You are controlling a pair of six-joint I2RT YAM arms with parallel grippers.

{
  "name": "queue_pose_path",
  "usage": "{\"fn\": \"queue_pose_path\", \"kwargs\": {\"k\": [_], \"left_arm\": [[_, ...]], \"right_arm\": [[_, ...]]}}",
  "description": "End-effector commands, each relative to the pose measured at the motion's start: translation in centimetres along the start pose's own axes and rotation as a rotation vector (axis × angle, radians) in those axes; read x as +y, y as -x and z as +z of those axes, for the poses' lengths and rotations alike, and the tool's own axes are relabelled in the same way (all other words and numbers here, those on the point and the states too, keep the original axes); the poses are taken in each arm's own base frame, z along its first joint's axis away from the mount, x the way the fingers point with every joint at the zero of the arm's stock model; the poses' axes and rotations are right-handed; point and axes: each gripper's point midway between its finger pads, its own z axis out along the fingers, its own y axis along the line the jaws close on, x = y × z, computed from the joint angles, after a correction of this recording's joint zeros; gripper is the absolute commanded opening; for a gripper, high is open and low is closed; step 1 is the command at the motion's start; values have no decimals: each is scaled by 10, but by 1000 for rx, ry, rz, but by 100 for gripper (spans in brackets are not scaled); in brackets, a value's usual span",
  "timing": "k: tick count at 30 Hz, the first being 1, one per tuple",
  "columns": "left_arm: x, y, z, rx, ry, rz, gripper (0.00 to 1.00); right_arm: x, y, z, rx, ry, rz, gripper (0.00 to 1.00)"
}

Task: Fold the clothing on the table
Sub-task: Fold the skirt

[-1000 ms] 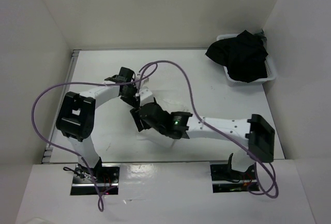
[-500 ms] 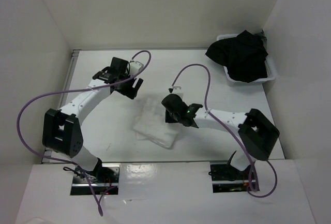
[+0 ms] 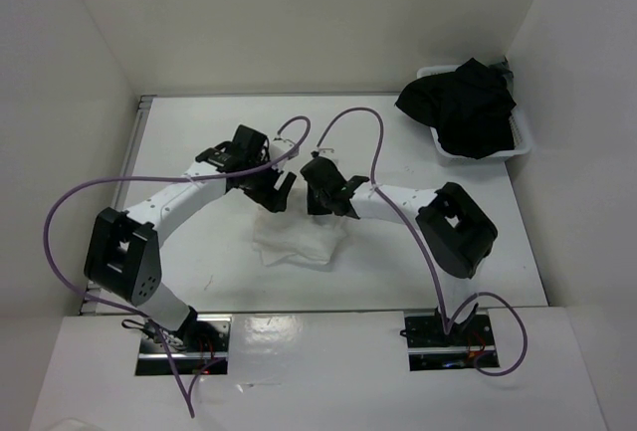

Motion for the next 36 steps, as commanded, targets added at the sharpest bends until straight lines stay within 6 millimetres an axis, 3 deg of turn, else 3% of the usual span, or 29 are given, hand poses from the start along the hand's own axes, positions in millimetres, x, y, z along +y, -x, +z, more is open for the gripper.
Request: {"fn": "queue_pose_path", "kwargs": {"k": [1, 4, 5, 6, 9, 10, 11, 14, 17, 19, 24, 28, 30, 31, 32, 34, 35, 36], "left_arm": [[-4, -4, 16, 0, -21, -27, 85], [-2, -22, 27, 39, 4, -39, 85], [-6, -28, 29, 55, -2, -35, 85], [-10, -34, 31, 70, -9, -42, 85], [-15, -45, 35, 92, -16, -51, 85], [-15, -45, 35, 92, -16, -51, 85], [-15, -45, 35, 92, -16, -51, 85], [-18, -44, 35, 105, -22, -46, 85], [-20, -46, 37, 113, -33, -49, 85], [-20, -46, 37, 113, -33, -49, 85], [-17, -46, 37, 113, -18, -48, 85], [-15, -26, 23, 60, 5, -35, 87], [-17, -14, 9, 12, 9, -25, 90], [-17, -4, 0, -9, 22, -31, 90], [-16, 0, -8, -15, 31, -29, 92], [-9, 16, -28, -62, 92, -21, 94], [0, 26, -41, -89, 126, -33, 95], [6, 33, -55, -124, 153, -40, 95]], "right_arm": [[7, 38, -21, -98, 60, -7, 5], [13, 64, -55, -168, 84, 10, 8], [11, 64, -64, -169, 85, 10, 10], [15, 76, -87, -216, 120, 38, 11], [17, 54, -109, -196, 160, 62, 11], [24, 31, -117, -164, 184, 35, 11], [27, 17, -115, -139, 188, 28, 11], [12, -39, -104, -10, 143, 33, 10], [7, -62, -100, 28, 169, 65, 10], [7, -63, -100, 16, 182, 78, 10], [-4, -84, -74, 66, 116, 59, 7], [-12, -66, -82, 4, 65, 45, 7], [-14, -45, -99, -52, 80, 47, 14], [-26, -34, -102, -71, 59, 63, 20], [-34, -26, -108, -77, 43, 61, 44], [-39, 4, -131, -139, 62, 39, 78], [-44, 4, -139, -121, 55, 24, 99], [-43, 17, -154, -150, 79, 24, 99]]}}
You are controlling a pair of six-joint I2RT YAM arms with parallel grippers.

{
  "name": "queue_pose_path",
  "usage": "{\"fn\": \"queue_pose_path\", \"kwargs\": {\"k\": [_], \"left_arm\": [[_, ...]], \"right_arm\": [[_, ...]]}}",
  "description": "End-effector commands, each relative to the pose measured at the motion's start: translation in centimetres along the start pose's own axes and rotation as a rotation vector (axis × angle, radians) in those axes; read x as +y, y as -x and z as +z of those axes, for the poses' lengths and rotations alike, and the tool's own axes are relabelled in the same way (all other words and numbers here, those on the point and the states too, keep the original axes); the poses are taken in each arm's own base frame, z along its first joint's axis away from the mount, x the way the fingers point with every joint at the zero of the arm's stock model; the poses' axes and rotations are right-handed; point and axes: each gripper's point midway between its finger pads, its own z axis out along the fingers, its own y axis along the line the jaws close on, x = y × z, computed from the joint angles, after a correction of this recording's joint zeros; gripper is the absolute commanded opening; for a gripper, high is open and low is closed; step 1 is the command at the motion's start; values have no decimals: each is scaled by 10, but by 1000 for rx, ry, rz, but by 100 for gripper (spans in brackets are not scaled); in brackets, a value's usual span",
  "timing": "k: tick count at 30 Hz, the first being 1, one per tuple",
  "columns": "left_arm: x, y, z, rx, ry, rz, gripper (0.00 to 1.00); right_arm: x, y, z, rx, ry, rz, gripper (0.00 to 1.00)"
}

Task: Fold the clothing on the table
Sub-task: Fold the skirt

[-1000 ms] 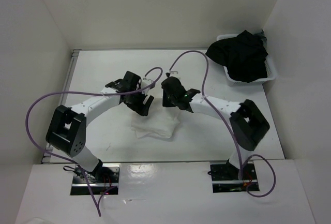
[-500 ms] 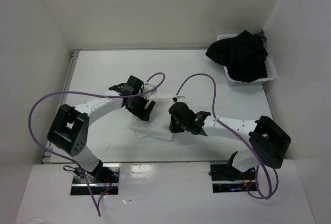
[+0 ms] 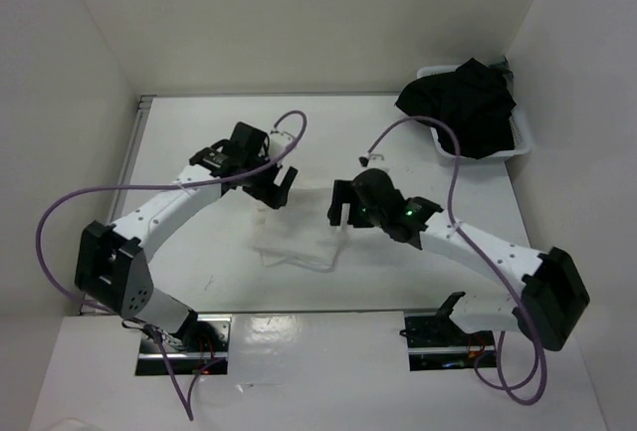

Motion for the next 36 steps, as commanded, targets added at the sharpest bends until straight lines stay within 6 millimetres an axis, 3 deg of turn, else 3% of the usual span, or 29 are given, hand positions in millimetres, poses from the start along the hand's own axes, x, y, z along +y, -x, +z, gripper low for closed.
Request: {"fn": "queue_pose_path", "kwargs": {"k": [1, 3, 4, 6, 7, 9, 10, 11, 12, 16, 23, 36], "left_arm": [[28, 41, -57, -153, 136, -31, 95], [54, 48, -81, -204, 234, -83, 96], [74, 46, -91, -212, 329, -117, 98], [114, 38, -114, -238, 480, -198, 99], [137, 26, -122, -228, 586, -237, 99], [174, 0, -142, -214, 702, -332, 99], [187, -9, -145, -202, 737, -351, 99], [193, -21, -148, -189, 755, -377, 99], [206, -31, -160, -195, 793, -420, 99], [216, -50, -168, -185, 832, -496, 99], [205, -63, -163, -182, 800, -538, 99], [201, -60, -163, -205, 779, -533, 99]], "right_arm": [[-7, 52, -42, -95, 15, -33, 99], [-20, 52, -57, -63, 30, -3, 99], [-37, 62, -62, -81, 6, 49, 99], [-59, 61, -75, -79, -15, 95, 99], [-67, 78, -93, -165, -12, 140, 99], [-71, 91, -113, -234, 20, 171, 99], [-71, 102, -133, -304, 47, 186, 99], [-86, 111, -141, -349, 21, 227, 99], [-87, 110, -147, -350, 42, 240, 99], [-100, 117, -156, -384, 39, 264, 99], [-106, 114, -148, -344, 10, 261, 99], [-104, 114, -151, -359, 24, 246, 99]]}}
